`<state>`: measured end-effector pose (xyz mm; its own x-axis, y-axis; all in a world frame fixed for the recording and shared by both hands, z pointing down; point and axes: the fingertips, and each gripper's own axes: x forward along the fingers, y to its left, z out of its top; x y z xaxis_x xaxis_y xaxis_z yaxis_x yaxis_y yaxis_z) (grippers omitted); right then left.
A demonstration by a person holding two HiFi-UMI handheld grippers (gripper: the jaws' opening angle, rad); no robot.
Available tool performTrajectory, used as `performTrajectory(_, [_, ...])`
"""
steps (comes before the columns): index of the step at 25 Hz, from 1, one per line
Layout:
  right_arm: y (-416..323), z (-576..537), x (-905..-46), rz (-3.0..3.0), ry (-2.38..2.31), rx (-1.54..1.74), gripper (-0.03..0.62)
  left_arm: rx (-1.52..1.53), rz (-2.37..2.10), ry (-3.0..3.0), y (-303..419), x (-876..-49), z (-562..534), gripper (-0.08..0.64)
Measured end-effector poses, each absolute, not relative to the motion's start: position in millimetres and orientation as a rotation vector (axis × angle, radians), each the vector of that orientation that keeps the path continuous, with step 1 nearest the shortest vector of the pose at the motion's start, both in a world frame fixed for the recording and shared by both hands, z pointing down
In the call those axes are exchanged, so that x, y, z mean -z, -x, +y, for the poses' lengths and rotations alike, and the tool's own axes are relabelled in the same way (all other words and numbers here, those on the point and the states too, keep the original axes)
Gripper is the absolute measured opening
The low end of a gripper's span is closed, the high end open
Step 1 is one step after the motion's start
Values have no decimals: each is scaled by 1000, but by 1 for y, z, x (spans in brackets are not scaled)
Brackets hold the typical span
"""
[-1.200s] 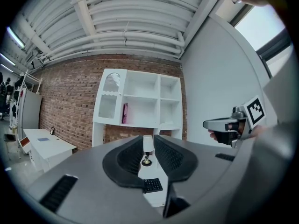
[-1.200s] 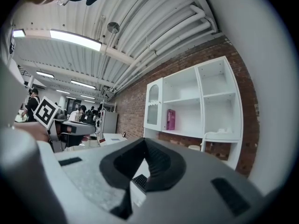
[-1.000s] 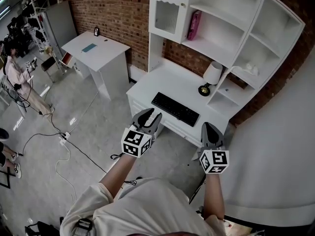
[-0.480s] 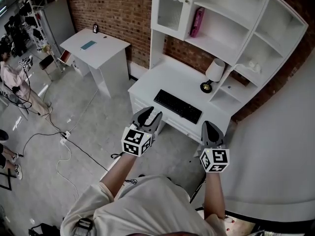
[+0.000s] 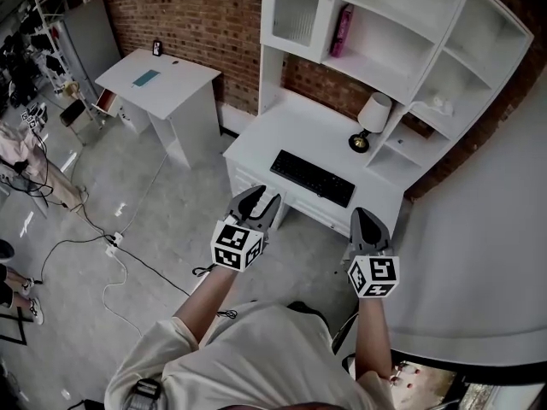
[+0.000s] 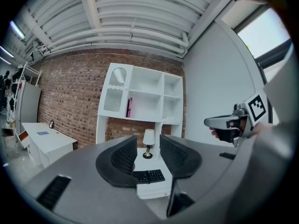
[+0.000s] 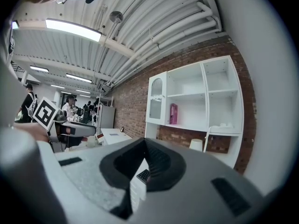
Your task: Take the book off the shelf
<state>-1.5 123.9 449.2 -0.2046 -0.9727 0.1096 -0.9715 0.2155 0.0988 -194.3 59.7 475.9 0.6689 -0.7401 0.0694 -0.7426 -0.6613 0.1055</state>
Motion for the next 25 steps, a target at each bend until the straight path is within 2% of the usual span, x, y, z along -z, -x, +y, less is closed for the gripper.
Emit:
performTrajectory(11, [8, 111, -456, -2329, -1888, -16, 3, -57, -1208, -2737, 199, -485, 46, 143])
performTrajectory(25, [-43, 20, -461, -2388, -1835, -30, 3, -46, -1250, -2701, 147, -479, -32, 143])
